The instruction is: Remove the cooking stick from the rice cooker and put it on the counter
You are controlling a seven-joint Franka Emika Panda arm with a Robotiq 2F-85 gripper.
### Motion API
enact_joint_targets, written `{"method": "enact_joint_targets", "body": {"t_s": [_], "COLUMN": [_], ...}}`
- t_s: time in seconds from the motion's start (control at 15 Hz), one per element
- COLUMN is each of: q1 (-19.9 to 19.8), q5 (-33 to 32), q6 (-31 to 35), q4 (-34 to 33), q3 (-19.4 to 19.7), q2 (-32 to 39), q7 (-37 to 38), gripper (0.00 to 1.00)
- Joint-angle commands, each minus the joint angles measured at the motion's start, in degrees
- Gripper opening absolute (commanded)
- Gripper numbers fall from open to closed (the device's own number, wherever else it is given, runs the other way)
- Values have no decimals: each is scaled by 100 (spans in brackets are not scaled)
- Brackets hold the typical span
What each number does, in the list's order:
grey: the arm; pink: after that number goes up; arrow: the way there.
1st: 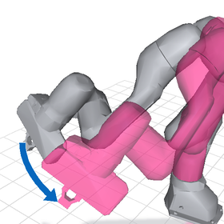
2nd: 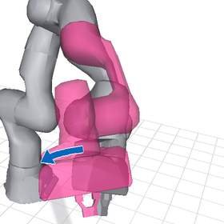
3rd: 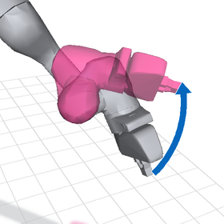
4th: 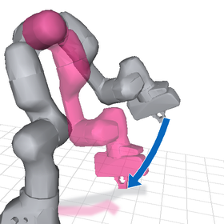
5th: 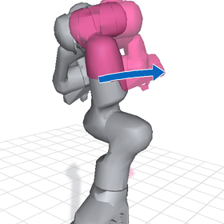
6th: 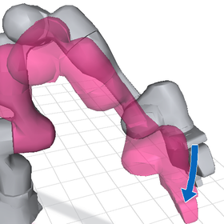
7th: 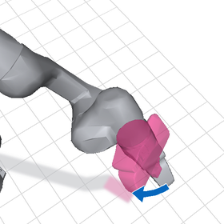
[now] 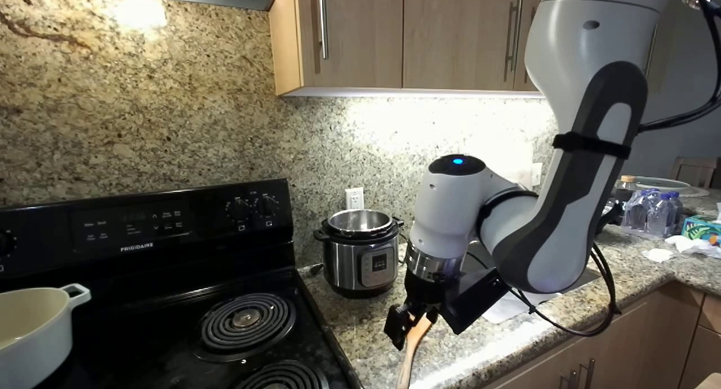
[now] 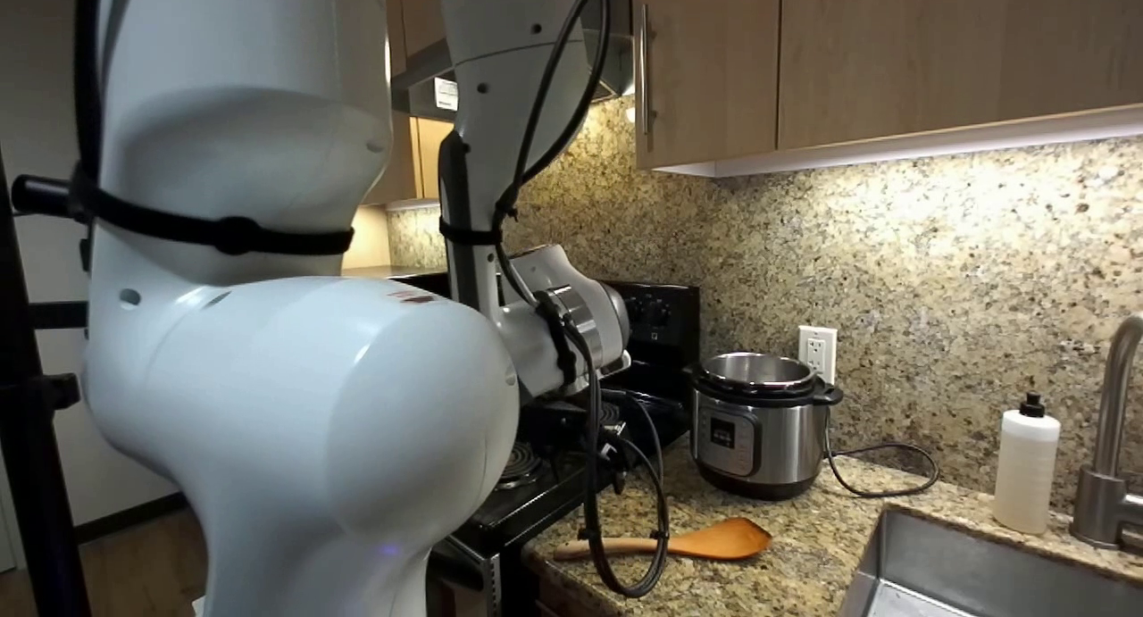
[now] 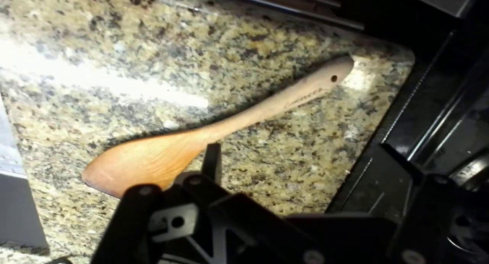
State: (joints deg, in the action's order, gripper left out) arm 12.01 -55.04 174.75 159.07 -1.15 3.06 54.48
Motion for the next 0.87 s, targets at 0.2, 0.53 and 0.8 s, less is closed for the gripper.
{"method": "enact_joint_targets", "body": {"t_s": [0.2,0.53,0.8], "q1": [-10,-10,-10], "q5": [1429,1523,1523], "q6": [-908,-1078,-1078], "q4": [-263,-265,-257], "q3": [-294,-331,-331], "q2": [-315,-555,-555], "q7": [-1476,-1590,-1590], "gripper": [100,100,100]}}
